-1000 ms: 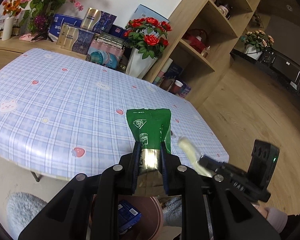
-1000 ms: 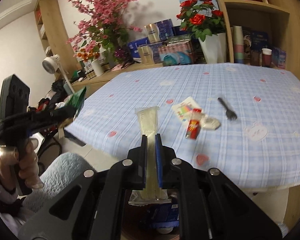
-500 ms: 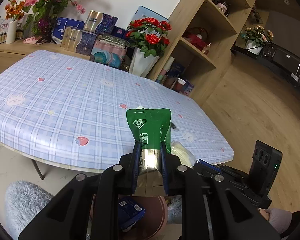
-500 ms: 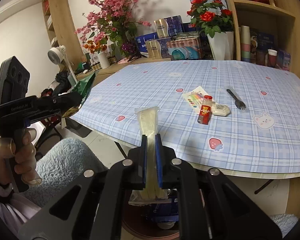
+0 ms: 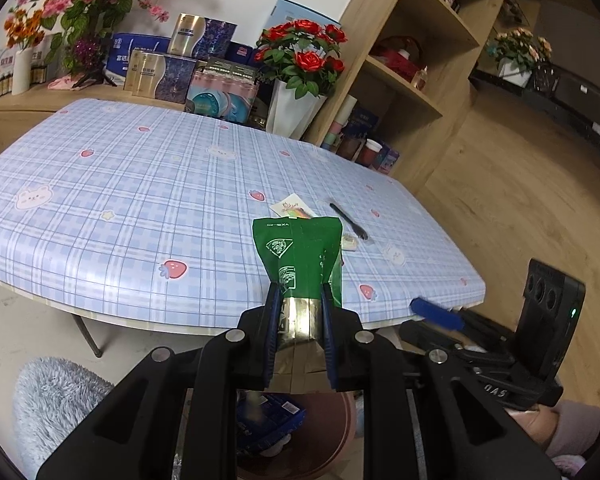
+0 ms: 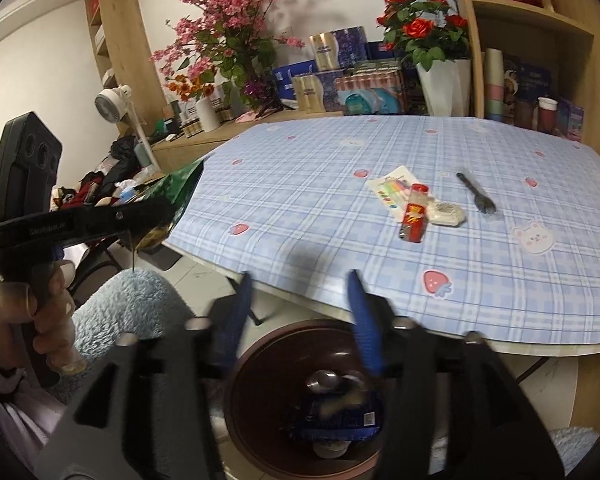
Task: Collect trash
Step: 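Lower the green packet over the bin and open the left tool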
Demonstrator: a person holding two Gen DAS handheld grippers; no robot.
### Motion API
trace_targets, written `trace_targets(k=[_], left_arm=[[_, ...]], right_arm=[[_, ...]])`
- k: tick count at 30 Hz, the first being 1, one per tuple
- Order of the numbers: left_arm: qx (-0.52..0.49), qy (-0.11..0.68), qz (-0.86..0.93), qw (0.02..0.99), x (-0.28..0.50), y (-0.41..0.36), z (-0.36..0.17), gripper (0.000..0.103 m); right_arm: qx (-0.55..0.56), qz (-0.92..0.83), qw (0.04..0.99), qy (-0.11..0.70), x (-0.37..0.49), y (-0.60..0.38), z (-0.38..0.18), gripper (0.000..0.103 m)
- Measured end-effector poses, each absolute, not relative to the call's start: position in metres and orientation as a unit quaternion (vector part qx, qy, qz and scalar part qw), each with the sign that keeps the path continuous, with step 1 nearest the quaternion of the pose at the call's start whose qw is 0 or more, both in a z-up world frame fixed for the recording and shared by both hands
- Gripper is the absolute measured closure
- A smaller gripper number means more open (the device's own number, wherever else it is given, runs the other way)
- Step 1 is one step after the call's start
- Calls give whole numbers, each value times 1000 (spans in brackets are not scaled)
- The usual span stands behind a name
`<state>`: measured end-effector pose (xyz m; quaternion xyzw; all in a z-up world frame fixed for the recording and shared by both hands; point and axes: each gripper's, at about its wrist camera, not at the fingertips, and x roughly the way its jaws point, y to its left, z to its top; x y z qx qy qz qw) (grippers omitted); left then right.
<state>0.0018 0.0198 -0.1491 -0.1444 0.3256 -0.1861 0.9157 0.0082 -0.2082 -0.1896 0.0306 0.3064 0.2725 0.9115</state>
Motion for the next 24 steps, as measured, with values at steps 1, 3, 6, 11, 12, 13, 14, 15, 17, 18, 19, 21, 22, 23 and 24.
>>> trace_targets(k=[1,3,6,11,12,13,14,15,17,18,19,21,22,23,24], left_arm=[[-141,326,-186,916,2,19,-150,84],[-135,328,-187,916,3,16,-152,84],[-129,333,-187,915,4,14,-157,84],[-121,339,-188,914,4,10,-164,84],[-117,341,-189,914,4,9,-166,84],[-114,341,-189,914,4,7,-167,83],[-110,341,-190,914,4,6,-168,83],[-107,342,-191,914,3,5,-170,83],[-104,345,-194,912,3,4,-174,83],[-103,347,-195,911,4,4,-176,83],[-102,350,-195,910,5,3,-177,83],[-100,355,-198,908,6,1,-180,83],[-98,358,-201,907,6,-1,-182,83],[-95,360,-203,906,6,-2,-183,83],[-90,362,-206,905,6,-4,-185,83]], right_arm=[[31,268,913,305,9,-210,-189,38],[31,248,920,302,9,-213,-190,26],[32,223,928,297,10,-218,-190,11],[27,194,936,292,12,-221,-191,6],[24,191,937,291,12,-222,-191,6],[23,186,938,291,12,-222,-191,6],[22,183,939,291,12,-222,-192,6],[21,180,940,290,12,-222,-192,6],[20,175,941,290,13,-223,-192,6],[21,173,941,290,13,-224,-193,6],[21,172,941,291,13,-225,-193,6],[22,168,941,292,13,-225,-193,6],[23,166,941,293,14,-226,-194,6],[24,165,941,294,14,-226,-194,6],[25,163,941,294,14,-227,-194,6]])
